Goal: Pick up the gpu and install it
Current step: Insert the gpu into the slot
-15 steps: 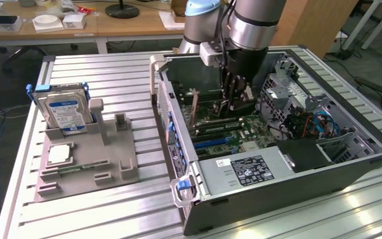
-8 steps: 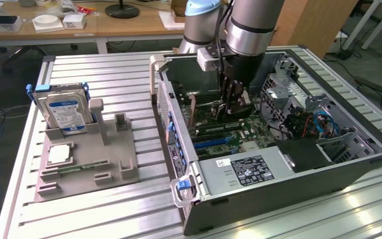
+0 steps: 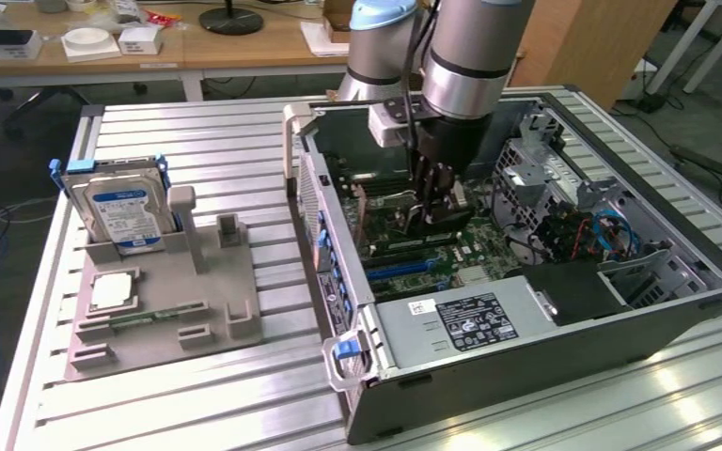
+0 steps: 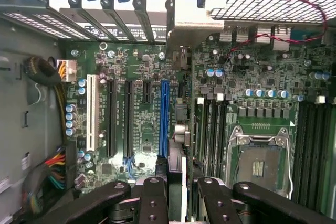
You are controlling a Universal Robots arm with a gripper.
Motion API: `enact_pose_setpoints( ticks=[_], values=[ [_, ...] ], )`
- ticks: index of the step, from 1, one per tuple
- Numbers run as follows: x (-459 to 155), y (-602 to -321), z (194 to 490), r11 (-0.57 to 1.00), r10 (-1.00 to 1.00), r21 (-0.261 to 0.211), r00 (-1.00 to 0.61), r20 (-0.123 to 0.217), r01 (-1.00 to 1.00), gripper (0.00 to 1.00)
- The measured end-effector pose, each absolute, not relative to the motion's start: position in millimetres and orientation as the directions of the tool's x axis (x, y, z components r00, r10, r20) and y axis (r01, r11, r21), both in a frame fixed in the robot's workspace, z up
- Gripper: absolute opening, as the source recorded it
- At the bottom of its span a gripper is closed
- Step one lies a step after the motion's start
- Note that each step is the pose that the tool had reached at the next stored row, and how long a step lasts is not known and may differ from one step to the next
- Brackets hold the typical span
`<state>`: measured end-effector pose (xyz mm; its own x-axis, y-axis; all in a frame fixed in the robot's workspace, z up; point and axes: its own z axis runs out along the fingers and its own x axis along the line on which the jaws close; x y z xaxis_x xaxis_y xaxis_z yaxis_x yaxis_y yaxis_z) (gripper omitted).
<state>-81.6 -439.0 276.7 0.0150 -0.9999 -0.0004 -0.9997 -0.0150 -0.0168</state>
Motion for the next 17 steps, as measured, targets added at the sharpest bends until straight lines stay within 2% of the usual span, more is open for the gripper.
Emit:
enact_pose_setpoints(
  ticks=[17],
  values=[
    [-82.5,-443.3,268.3,-0.006,-1.000,-0.017,0.006,0.000,-1.000,0.27]
  ],
)
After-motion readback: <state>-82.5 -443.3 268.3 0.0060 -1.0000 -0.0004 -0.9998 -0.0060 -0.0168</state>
